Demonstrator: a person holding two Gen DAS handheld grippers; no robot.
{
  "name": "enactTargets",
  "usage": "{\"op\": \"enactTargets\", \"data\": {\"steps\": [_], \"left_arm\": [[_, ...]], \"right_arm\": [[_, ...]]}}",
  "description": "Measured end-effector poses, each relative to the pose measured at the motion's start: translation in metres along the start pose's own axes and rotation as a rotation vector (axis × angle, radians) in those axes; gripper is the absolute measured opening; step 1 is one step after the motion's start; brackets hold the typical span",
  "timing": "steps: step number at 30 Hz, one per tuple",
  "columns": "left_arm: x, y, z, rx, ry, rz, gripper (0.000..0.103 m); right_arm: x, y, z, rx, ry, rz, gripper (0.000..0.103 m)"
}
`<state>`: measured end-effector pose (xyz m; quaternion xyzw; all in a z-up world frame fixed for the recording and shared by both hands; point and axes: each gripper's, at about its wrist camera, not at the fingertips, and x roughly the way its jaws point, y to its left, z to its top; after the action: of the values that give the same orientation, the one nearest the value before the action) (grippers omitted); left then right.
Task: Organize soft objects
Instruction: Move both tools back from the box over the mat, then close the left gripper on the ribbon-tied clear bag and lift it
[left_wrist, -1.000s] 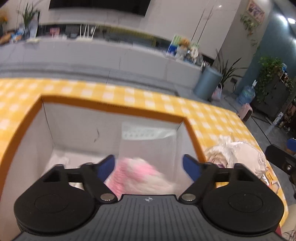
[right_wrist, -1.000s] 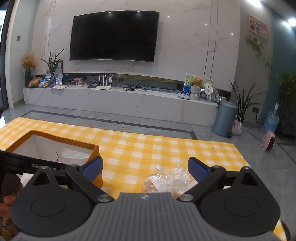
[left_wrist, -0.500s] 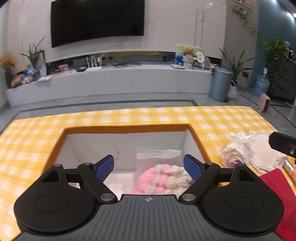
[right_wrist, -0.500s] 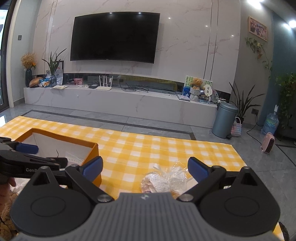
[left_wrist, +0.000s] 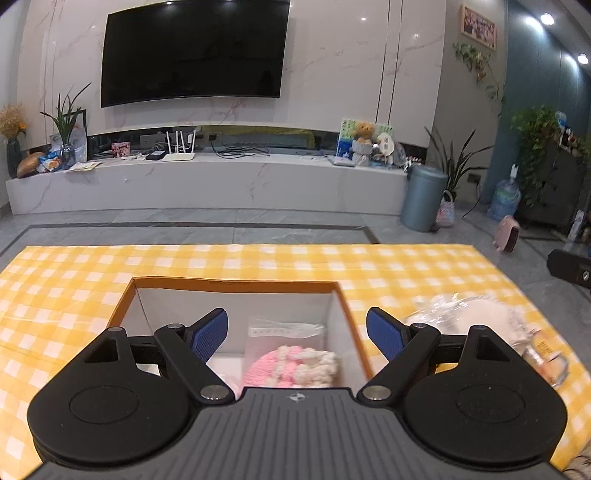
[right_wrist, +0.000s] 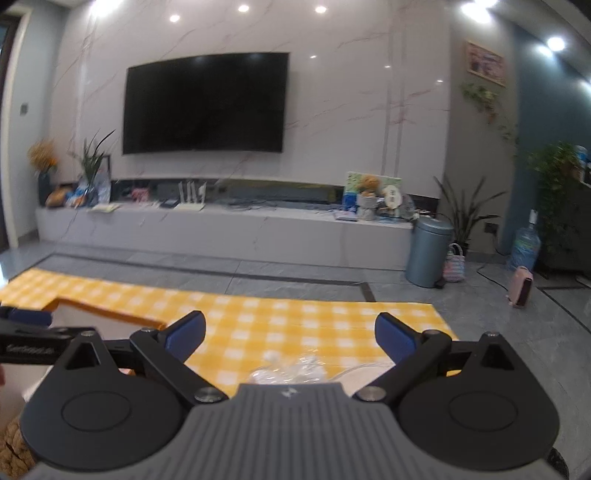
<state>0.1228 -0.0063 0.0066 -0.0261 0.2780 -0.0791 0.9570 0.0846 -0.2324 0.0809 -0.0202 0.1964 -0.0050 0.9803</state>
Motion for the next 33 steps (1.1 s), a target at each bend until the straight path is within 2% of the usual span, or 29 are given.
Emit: {"op": "enactTargets", "data": {"steps": [5,10,17,22,26,30,33], "left_arm": [[-0.011,-0.01,-0.001,0.016,-0.012,-0.022,0.099],[-0.024,-0.033,0.0,0.049,-0.03,-0.062,0.099],[-0.021,-0.078,-0.001,0.099,0.01,-0.102,0.099],[-0.008,-0.12,-0.003,0.151,0.033,-0.095,0.099],[0.004,-0.156,0.0,0.23,0.038,-0.086,0.1],[0.03,-0.193,-0.007,0.369,0.072,-0.021,0.099],[0.059,-0.213,-0.016,0.478,0.085,-0.015,0.099]], "right_arm": [[-0.014,-0.03,0.004,0.009,-0.008,-0.043,0.097],[-0.009,-0.062,-0.008,0.032,0.066,-0.057,0.097],[0.008,-0.104,-0.028,0.102,0.148,-0.115,0.098],[0.021,-0.126,-0.043,0.129,0.223,-0.07,0.098],[0.032,-0.134,-0.057,0.146,0.256,-0.03,0.098],[0.045,-0.153,-0.069,0.202,0.303,-0.07,0.098],[0.053,-0.17,-0.078,0.267,0.335,-0.09,0.098]]}}
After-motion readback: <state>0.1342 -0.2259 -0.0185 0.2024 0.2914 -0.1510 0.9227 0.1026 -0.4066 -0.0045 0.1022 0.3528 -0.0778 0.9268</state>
